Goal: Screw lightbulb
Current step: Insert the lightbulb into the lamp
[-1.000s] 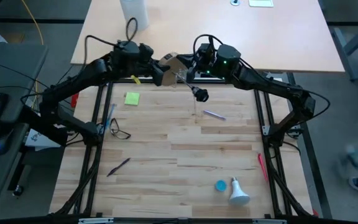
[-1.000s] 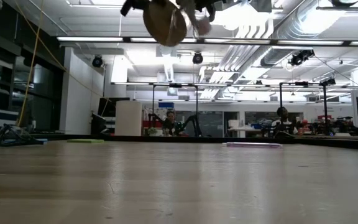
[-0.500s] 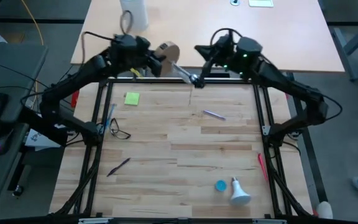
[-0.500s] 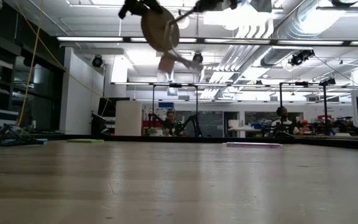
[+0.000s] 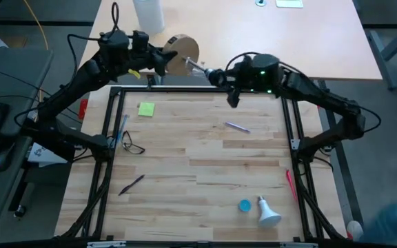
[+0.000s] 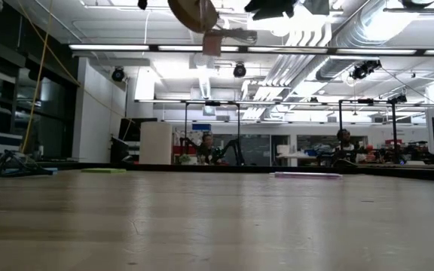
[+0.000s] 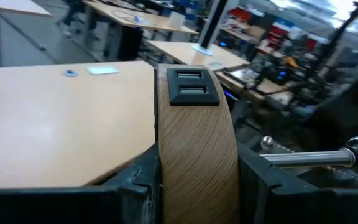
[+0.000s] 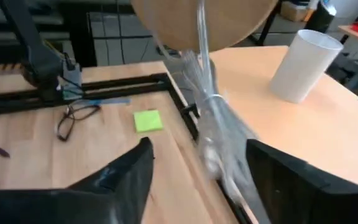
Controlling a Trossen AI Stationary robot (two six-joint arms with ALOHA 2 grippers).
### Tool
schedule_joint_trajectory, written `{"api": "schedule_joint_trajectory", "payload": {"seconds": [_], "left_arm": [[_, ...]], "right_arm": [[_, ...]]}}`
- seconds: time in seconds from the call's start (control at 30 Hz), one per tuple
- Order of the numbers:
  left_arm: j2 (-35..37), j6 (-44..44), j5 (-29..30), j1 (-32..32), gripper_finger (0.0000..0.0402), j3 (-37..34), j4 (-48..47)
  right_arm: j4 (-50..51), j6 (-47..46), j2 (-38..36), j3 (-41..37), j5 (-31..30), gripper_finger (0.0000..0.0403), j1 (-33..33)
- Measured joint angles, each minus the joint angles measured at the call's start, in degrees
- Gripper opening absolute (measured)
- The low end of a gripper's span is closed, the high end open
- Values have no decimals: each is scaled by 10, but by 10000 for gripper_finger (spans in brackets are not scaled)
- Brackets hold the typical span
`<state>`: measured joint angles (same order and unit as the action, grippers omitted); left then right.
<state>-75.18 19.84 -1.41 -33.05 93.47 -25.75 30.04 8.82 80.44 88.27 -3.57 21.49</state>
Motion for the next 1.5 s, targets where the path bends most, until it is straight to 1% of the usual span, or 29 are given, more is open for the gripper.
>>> {"api": "schedule_joint_trajectory", "payload": {"seconds": [0.1,0.2,0.23,0.3,0.4,0.43,0.53,0.7,0.87,0.97,1.07,1.13,1.2,1.37,1.43,1.5], "left_arm": [[3,0,-5,1,119,0,0],[2,5,-3,1,119,0,-2],[2,6,-4,1,119,0,-4],[2,10,-5,1,119,0,-3],[2,12,-4,1,119,0,2],[2,13,-3,1,119,0,2],[2,23,-3,1,119,0,8],[2,37,-10,1,119,0,24],[2,40,-14,1,119,0,21],[2,40,-14,1,119,0,22],[2,38,-14,1,119,0,21],[2,38,-14,2,119,0,21],[2,36,-13,2,119,0,21],[2,32,-12,1,119,0,21],[2,24,-12,1,119,0,17],[2,17,-9,1,119,0,3]], "right_arm": [[-33,34,15,0,-16,277,-12],[-49,79,24,0,-71,281,-19],[-50,87,27,0,-79,281,-21],[-48,87,28,0,-68,281,-21],[-45,61,29,0,-24,281,-22],[-45,60,30,0,-25,281,-25],[-49,80,40,0,-53,282,-29],[-48,87,61,0,-49,282,-32],[-71,97,69,0,-95,281,-41],[-91,98,69,0,-102,275,-43],[-87,108,69,0,-111,256,-44],[-87,110,69,0,-128,234,-44],[-88,109,69,0,-140,202,-44],[-90,116,69,0,-150,103,-44],[-90,126,69,0,-158,99,-44],[-89,133,69,0,-179,99,-44]]}}
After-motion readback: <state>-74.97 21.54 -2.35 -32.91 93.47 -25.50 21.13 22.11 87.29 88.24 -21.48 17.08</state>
